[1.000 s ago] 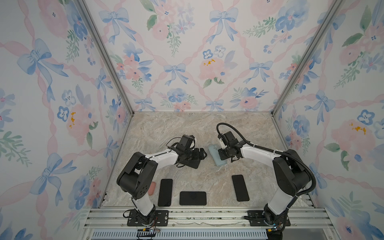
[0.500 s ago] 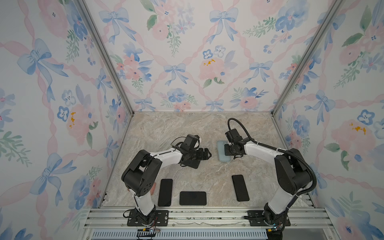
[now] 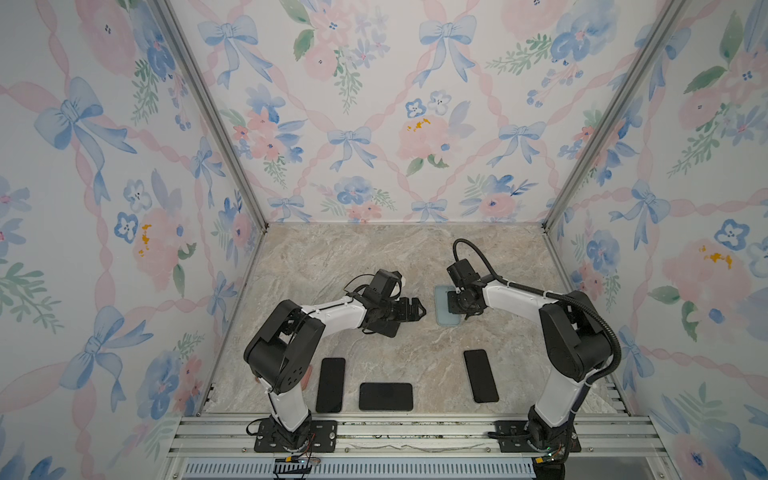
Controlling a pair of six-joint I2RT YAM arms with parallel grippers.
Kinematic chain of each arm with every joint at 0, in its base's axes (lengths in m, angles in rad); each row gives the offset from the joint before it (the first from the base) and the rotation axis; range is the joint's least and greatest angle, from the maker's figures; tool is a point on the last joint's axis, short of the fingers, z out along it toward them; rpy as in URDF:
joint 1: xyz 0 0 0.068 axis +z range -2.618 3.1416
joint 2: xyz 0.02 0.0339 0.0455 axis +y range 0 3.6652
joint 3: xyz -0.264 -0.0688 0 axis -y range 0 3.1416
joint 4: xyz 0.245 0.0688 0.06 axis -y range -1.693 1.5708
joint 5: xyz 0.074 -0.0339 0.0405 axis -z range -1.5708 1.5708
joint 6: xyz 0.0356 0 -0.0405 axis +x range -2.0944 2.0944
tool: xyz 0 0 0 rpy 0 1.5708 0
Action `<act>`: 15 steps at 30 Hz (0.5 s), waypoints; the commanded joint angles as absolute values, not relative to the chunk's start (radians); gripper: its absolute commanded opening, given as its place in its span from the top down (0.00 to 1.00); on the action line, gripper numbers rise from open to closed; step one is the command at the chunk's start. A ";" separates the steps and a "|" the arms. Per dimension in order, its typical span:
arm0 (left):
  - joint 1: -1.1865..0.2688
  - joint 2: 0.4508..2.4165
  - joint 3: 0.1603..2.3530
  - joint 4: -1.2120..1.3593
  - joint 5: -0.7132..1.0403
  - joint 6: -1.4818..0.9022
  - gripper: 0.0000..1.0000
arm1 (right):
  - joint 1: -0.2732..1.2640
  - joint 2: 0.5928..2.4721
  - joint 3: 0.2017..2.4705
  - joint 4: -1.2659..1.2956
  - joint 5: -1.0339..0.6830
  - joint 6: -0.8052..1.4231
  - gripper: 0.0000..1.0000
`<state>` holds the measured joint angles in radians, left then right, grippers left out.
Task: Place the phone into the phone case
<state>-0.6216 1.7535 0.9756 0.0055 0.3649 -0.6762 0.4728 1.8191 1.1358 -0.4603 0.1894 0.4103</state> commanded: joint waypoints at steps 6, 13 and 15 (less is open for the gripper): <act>-0.680 1.713 0.954 0.012 0.412 -0.685 0.02 | 0.573 1.509 0.961 -0.661 0.273 0.480 0.54; -0.734 1.687 0.918 0.011 0.401 -0.677 0.02 | 0.697 1.232 0.766 -0.784 0.283 0.635 0.30; -0.744 1.680 0.907 0.011 0.393 -0.679 0.02 | 0.722 1.171 0.720 -0.798 0.261 0.698 0.24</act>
<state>-0.7338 1.7123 0.9310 0.0051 0.3939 -0.6785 0.6945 1.2270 0.7635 -0.7116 0.2619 0.5854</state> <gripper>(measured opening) 0.979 0.744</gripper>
